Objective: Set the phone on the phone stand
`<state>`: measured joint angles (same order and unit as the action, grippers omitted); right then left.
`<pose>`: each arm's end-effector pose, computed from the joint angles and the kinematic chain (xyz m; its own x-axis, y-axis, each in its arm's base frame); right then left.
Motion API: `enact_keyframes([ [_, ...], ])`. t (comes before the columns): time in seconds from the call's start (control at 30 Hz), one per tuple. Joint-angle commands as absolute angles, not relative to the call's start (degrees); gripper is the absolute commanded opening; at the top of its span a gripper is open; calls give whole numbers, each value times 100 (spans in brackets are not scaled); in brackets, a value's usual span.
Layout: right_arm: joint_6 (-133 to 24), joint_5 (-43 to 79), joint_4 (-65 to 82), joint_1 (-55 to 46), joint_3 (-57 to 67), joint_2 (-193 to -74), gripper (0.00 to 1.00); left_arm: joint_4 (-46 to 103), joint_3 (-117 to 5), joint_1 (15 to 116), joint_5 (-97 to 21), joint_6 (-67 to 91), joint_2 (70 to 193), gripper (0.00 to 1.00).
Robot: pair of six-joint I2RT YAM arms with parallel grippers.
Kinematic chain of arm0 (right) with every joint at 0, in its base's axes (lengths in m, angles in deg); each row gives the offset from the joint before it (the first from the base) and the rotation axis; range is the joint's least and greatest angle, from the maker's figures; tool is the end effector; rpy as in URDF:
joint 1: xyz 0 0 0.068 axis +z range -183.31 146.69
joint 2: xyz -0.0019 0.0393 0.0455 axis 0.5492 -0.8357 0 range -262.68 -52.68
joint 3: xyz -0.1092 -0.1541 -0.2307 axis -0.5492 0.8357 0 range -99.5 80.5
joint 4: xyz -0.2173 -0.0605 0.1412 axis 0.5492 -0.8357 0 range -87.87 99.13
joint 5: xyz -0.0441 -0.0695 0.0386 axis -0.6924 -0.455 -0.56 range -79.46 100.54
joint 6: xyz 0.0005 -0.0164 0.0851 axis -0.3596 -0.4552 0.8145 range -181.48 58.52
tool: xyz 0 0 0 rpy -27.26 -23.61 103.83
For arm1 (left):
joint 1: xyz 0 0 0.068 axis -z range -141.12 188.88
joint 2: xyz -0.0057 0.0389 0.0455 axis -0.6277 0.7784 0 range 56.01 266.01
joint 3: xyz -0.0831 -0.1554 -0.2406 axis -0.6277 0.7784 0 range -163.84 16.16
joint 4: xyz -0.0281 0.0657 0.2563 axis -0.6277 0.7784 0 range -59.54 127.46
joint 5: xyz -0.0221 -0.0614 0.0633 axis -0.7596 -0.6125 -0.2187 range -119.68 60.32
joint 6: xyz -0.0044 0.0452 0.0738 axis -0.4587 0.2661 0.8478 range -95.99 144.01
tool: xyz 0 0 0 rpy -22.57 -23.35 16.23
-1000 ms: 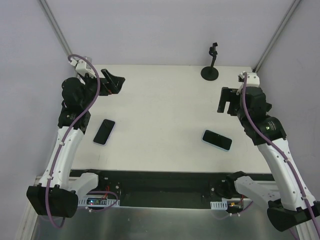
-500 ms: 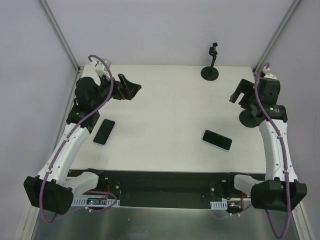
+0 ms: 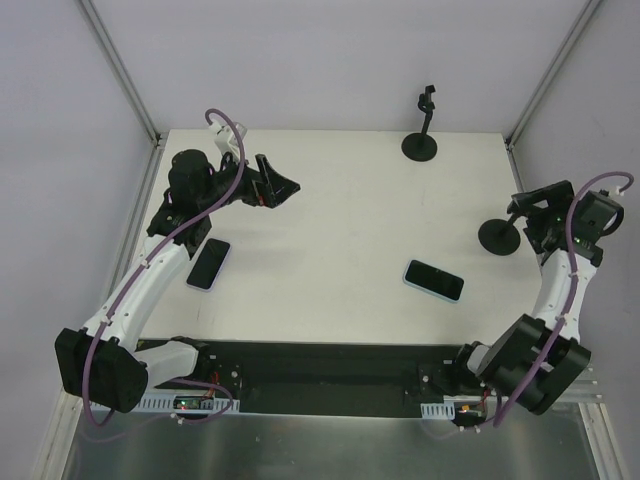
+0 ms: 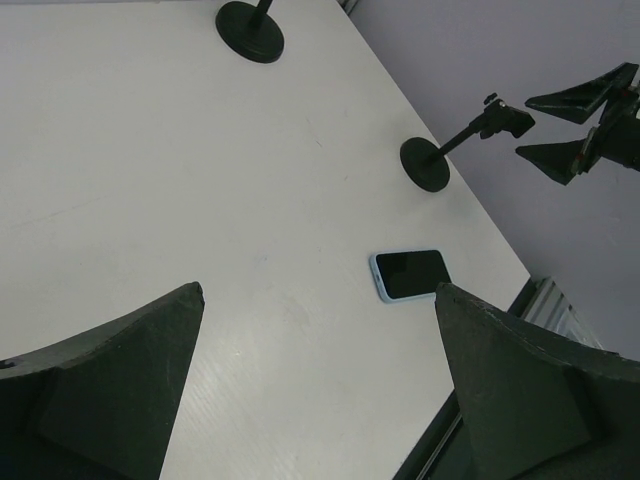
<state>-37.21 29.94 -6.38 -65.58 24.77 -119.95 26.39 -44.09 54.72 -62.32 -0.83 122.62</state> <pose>0.2631 -0.1360 0.3234 -0.2464 0.6141 -0.7498 0.3890 0.7713 0.5038 0.2756 -0.1212 0.4064 -0.3493 -0.2687 -0.8977 0.6629 0.6063 -0.4393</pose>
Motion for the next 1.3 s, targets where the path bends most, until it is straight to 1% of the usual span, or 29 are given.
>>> enact_keyframes([
  [0.0, -2651, 3340, 122, -6759, 2443, -12554, 96, 2378, -4668, 5541, -6475, -218, 12210, 99],
  [0.13, -2141, 3138, 130, -6742, 2285, -12932, 96, 2378, -4677, 5541, -6518, -244, 12175, 99],
  [0.23, -2114, 2707, 95, -6671, 2188, -13029, 98, 2378, -4694, 5549, -6528, -244, 12140, 99],
  [0.43, -2035, 1917, -124, -6365, 2021, -13135, 99, 2378, -4694, 5541, -6527, -288, 12140, 99],
  [0.5, -1983, 1618, -168, -6285, 2003, -13178, 97, 2370, -4694, 5541, -6536, -306, 12149, 99],
  [0.67, -1859, 1301, -238, -6012, 1845, -13345, 88, 2378, -4677, 5549, -6501, -280, 12166, 99],
  [0.7, -1842, 1126, -239, -5934, 1827, -13354, 84, 2378, -4677, 5532, -6510, -279, 12166, 99],
  [0.77, -1746, 1089, -239, -5907, 1836, -13354, 79, 2370, -4677, 5541, -6492, -262, 12166, 99],
  [0.8, -1702, 1089, -239, -5872, 1862, -13346, 74, 2378, -4677, 5541, -6484, -253, 12166, 99],
  [0.87, -1614, 905, -221, -5828, 1915, -13311, 69, 2378, -4668, 5541, -6466, -244, 12175, 99],
  [0.97, -1587, 826, -221, -5705, 1941, -13275, 60, 2378, -4668, 5541, -6457, -236, 12201, 99],
  [1.0, -1509, 878, -212, -5661, 1950, -13258, 53, 2378, -4659, 5541, -6466, -236, 12210, 99],
  [1.1, -1350, 931, -221, -5547, 2038, -13170, 38, 2378, -4659, 5532, -6466, -236, 12210, 99],
  [1.17, -1341, 931, -247, -5450, 2047, -13056, 35, 2378, -4668, 5532, -6466, -244, 12219, 99],
  [1.27, -1358, 835, -352, -5221, 2038, -12942, 28, 2378, -4668, 5532, -6466, -236, 12202, 99],
])
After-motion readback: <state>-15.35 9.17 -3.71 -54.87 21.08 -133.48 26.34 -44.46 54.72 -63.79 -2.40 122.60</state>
